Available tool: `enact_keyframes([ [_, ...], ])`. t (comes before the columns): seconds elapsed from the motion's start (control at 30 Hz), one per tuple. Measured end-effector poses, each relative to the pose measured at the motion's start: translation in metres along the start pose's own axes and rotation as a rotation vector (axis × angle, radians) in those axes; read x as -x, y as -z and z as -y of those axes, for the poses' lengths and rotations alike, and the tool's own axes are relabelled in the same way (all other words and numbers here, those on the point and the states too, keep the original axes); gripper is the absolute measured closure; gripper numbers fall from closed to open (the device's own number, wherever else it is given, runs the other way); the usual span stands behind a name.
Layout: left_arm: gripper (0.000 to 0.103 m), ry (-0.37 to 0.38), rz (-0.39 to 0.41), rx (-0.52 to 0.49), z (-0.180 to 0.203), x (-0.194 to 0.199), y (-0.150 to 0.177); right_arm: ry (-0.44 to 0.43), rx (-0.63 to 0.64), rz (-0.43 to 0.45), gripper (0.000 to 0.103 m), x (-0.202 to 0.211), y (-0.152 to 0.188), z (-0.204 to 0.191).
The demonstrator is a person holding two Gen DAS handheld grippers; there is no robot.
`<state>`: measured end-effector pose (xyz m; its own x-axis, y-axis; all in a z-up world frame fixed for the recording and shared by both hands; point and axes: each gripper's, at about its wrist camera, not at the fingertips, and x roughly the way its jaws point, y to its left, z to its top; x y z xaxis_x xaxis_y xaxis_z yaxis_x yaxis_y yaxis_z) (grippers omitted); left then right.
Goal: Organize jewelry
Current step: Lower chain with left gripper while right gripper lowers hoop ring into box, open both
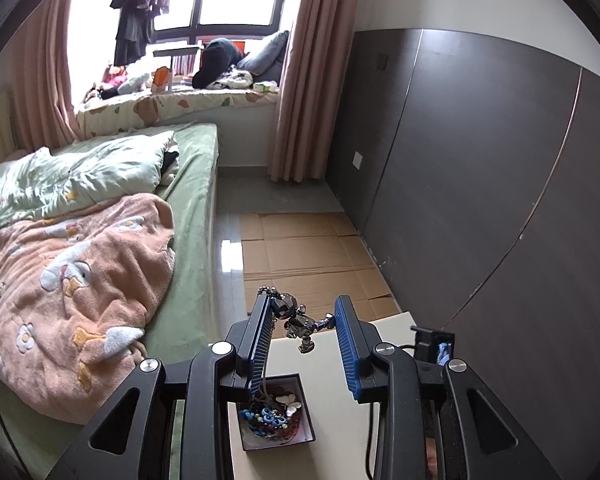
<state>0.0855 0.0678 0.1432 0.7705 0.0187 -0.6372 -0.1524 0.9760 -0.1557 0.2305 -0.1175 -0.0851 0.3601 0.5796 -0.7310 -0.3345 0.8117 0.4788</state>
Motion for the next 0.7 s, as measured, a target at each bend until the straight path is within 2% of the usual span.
enact_keyframes([
  [0.13, 0.069, 0.001, -0.048, 0.028, -0.006, -0.025, 0.018, -0.132, -0.040, 0.019, 0.099, 0.014, -0.004, -0.002],
  [0.27, 0.069, 0.026, -0.066, 0.095, -0.019, -0.048, 0.042, -0.180, -0.039, 0.042, 0.099, 0.023, -0.004, -0.008],
  [0.57, 0.068, 0.064, -0.180, 0.301, -0.061, -0.109, 0.106, -0.278, -0.008, 0.071, 0.099, 0.034, -0.002, -0.026],
  [0.63, 0.055, 0.083, -0.202, 0.328, -0.068, -0.120, 0.114, -0.301, 0.010, 0.074, 0.099, 0.033, -0.001, -0.034],
  [0.67, 0.042, 0.104, -0.204, 0.341, -0.072, -0.123, 0.117, -0.313, 0.016, 0.074, 0.099, 0.032, 0.000, -0.038],
  [0.7, 0.034, 0.108, -0.189, 0.375, -0.080, -0.125, 0.120, -0.328, 0.020, 0.073, 0.099, 0.030, 0.001, -0.042],
])
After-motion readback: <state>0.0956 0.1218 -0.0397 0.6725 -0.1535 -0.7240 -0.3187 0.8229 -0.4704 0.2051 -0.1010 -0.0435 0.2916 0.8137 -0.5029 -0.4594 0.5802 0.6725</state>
